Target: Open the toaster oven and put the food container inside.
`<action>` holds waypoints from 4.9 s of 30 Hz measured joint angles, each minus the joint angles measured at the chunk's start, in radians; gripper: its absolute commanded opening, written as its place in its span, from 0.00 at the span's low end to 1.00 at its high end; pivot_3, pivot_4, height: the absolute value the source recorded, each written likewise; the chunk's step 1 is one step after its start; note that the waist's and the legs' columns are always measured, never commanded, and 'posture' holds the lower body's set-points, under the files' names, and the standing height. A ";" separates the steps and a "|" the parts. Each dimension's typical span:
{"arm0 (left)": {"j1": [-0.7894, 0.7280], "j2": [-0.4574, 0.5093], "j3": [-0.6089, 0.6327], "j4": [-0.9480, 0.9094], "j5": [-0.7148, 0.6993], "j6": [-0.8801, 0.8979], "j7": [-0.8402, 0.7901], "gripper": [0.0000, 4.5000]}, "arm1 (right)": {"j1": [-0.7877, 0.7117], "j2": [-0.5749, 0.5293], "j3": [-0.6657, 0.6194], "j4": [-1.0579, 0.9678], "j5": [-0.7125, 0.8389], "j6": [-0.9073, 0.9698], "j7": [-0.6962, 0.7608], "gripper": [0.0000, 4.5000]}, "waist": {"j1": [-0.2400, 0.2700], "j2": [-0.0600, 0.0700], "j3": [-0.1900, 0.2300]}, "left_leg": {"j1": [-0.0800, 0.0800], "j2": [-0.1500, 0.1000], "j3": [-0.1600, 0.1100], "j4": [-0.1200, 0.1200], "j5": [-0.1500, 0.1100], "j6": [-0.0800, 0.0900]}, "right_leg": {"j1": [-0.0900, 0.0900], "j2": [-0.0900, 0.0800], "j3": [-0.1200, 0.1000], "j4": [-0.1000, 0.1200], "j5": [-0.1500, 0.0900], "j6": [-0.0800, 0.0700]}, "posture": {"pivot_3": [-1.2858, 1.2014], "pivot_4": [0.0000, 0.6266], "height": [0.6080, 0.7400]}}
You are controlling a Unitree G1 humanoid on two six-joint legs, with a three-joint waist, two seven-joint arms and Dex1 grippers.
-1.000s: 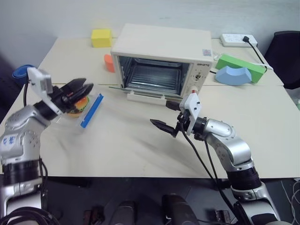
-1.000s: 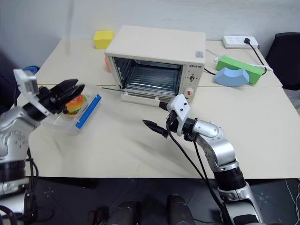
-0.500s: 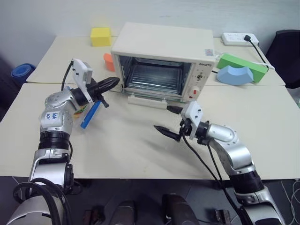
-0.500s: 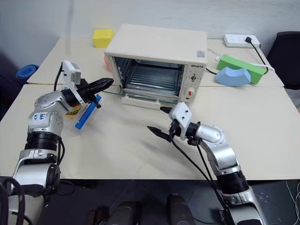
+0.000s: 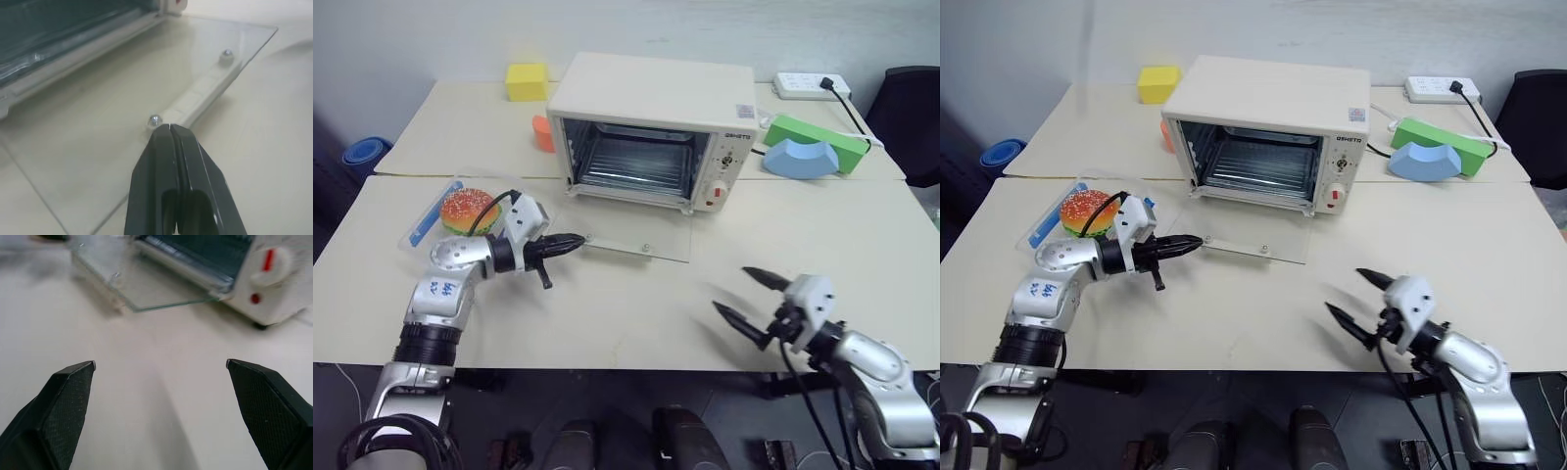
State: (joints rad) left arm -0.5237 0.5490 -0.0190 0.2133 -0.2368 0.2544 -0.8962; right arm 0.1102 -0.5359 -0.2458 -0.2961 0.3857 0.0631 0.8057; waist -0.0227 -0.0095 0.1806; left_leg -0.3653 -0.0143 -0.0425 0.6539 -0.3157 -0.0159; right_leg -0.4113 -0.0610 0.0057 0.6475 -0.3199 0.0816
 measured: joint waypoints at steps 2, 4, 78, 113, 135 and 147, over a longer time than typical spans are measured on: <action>0.012 -0.028 0.000 -0.001 0.007 -0.005 0.036 0.00 | -0.005 -0.001 -0.014 0.000 0.059 -0.002 0.035 1.00 | 0.000 0.000 0.000 | 0.000 0.000 0.000 0.000 0.000 0.000 | 0.000 0.000 0.000 0.000 0.000 0.000 | 0.52 0.24 1.00; 0.022 -0.043 0.009 -0.006 0.007 -0.017 0.067 0.00 | -0.018 -0.001 -0.020 0.001 0.110 -0.002 0.063 1.00 | 0.000 0.000 0.000 | 0.000 0.000 0.000 0.000 0.000 0.000 | 0.000 0.000 0.000 0.000 0.000 0.000 | 0.52 0.24 1.00; -0.213 0.501 0.281 -0.038 -0.827 1.089 0.847 0.03 | -0.230 0.066 0.180 0.101 0.110 -0.173 0.240 1.00 | 0.021 -0.003 -0.001 | -0.003 -0.001 -0.002 -0.002 0.002 -0.008 | -0.003 0.000 -0.001 -0.002 0.000 -0.001 | 0.52 0.24 1.00; -0.604 0.160 0.015 0.327 -0.207 0.712 0.179 0.64 | -0.066 -0.014 0.154 -0.182 0.093 0.000 -0.026 0.78 | -0.003 -0.006 0.001 | -0.005 0.000 0.001 0.004 0.002 -0.008 | -0.006 0.000 0.001 0.008 -0.001 0.000 | 0.52 0.24 1.00; -0.151 -0.087 0.004 0.127 -0.077 0.015 -0.008 0.00 | -0.530 0.084 0.392 0.260 -0.169 0.066 -0.103 0.00 | 0.030 -0.006 0.001 | -0.006 -0.002 0.000 0.011 -0.001 -0.002 | -0.004 0.000 0.000 0.006 -0.001 0.001 | 0.52 0.24 1.00; -0.357 -0.255 0.054 0.472 -0.025 -0.137 0.188 0.00 | -0.823 0.189 0.358 0.715 -0.252 -0.127 -0.123 0.00 | 0.014 -0.006 0.001 | -0.006 -0.002 0.001 0.011 0.000 -0.003 | -0.005 0.000 0.000 0.008 0.000 0.001 | 0.52 0.24 1.00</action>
State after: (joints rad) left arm -0.8810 0.2936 0.0345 0.6853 -0.2615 0.1176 -0.7078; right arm -0.7127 -0.3472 0.1122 0.4190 0.1339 -0.0639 0.6832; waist -0.0087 -0.0159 0.1814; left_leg -0.3718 -0.0162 -0.0416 0.6647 -0.3161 -0.0193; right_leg -0.4163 -0.0614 0.0052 0.6560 -0.3202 0.0829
